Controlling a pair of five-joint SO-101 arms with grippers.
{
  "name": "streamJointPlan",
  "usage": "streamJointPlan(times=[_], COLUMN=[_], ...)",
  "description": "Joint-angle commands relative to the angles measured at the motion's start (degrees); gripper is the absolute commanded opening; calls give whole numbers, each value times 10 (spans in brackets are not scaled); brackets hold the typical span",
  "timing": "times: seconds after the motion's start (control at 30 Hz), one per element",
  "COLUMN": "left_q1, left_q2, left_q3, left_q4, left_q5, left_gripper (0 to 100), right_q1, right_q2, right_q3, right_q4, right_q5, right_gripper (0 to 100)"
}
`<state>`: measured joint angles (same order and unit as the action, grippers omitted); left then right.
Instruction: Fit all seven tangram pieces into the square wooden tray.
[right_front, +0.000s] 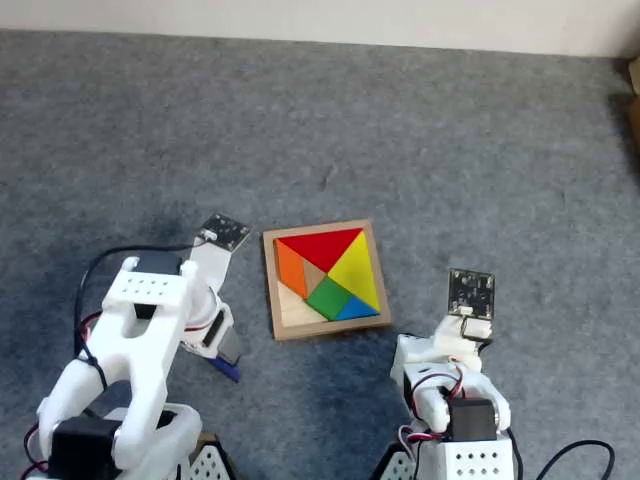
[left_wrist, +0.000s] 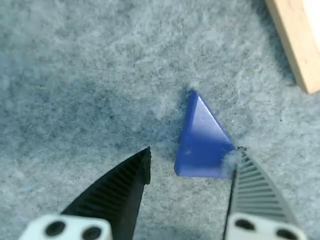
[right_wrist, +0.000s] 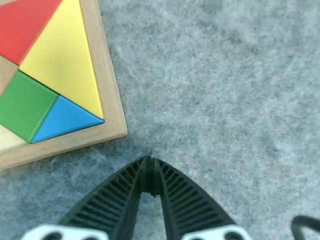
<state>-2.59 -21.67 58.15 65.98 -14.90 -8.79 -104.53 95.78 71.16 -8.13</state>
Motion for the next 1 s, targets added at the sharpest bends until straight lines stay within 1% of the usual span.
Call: streamJointPlan(times=[0.0,0.1,0.23,0.3,0.43,0.57,0.67,0.9,0.97], left_q1=[-5,0,44,72,98,101,102,102,102], left_q2=[0,0,17,57,185,284,288,240,218], left_q3=[8,8,4,-15,-92,-161,-171,-175,-175], left_q4=[7,9,9,11,53,85,88,91,92], left_q5=[-6,-6,-5,-5,-3,-3,-3,-3,-3], left_gripper=[245,245,226,210,197,119,81,5,5], right_q1=[7,7,7,7,7,7,7,7,7], right_q2=[-7,-7,-7,-7,-7,-7,-7,-7,-7], right_q3=[66,66,66,66,66,66,66,66,66], right_q4=[5,5,5,5,5,5,5,5,5], right_q5=[-4,-4,-4,-4,-4,-4,-4,-4,-4], right_gripper=[5,5,5,5,5,5,5,5,5])
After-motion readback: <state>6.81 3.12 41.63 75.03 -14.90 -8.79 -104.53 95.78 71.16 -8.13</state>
